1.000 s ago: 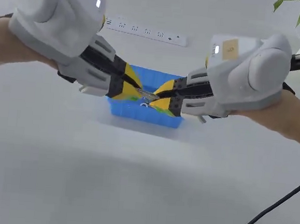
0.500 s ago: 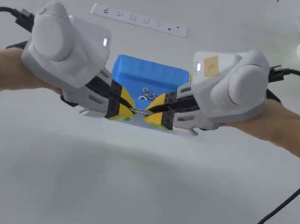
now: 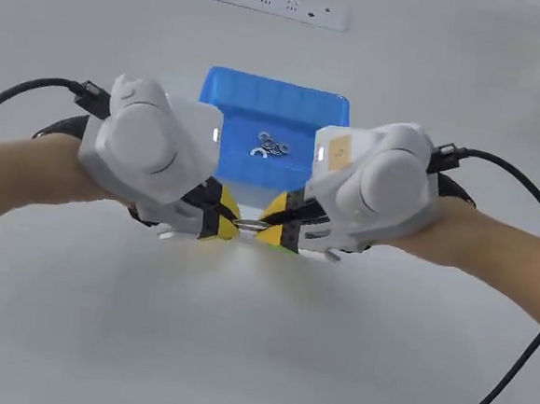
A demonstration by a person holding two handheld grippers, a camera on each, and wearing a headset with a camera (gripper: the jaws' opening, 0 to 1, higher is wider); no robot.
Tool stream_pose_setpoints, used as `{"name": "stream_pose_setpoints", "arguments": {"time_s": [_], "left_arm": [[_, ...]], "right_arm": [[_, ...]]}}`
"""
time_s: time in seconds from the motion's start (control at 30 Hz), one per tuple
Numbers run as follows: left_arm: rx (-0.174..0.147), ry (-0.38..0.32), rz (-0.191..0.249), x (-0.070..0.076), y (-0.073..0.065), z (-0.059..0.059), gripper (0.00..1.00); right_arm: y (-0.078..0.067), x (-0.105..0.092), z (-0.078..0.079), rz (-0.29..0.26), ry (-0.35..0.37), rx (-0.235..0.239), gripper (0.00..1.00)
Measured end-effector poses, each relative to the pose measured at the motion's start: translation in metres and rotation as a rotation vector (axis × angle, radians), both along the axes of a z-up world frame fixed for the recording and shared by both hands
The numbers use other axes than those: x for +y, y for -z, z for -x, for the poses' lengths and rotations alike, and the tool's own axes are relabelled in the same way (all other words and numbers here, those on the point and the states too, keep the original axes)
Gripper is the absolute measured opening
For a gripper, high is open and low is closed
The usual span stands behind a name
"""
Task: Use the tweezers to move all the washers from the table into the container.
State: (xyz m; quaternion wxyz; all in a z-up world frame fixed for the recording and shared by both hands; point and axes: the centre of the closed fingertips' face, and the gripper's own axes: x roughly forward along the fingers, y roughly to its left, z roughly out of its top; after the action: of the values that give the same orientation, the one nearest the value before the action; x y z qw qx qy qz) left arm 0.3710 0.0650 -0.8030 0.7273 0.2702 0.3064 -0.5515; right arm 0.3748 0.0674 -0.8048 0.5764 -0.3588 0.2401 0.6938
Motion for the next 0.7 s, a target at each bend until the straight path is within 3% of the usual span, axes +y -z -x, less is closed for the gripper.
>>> {"name": "stream_pose_setpoints", "arguments": {"time_s": [0.17, 0.3, 0.43, 0.53, 0.63, 0.7], "left_arm": [[0.010, -0.023, 0.023, 0.0012, -0.0009, -0.0035, 0.11], [0.002, -0.021, -0.001, 0.0033, -0.0018, -0.0065, 0.15], [0.035, -0.040, 0.004, 0.0017, -0.0021, -0.0044, 0.17], [0.043, -0.042, -0.008, 0.0039, -0.0022, -0.0014, 0.17], [0.024, -0.054, -0.026, 0.0084, -0.0038, -0.0027, 0.17], [0.039, -0.068, -0.029, 0.0101, -0.0033, -0.0014, 0.17]], "right_arm": [[0.0045, -0.0013, 0.0000, 0.031, -0.010, 0.003, 0.09], [0.0048, -0.0010, 0.0001, 0.031, -0.005, 0.010, 0.10], [0.0050, -0.0010, -0.0006, 0.038, 0.012, 0.018, 0.11], [0.0048, -0.0011, 0.0000, 0.043, 0.004, 0.022, 0.11], [0.0050, 0.0002, 0.0000, 0.057, 0.003, 0.025, 0.11], [0.0050, 0.0004, -0.0001, 0.067, 0.005, 0.030, 0.12]]}}
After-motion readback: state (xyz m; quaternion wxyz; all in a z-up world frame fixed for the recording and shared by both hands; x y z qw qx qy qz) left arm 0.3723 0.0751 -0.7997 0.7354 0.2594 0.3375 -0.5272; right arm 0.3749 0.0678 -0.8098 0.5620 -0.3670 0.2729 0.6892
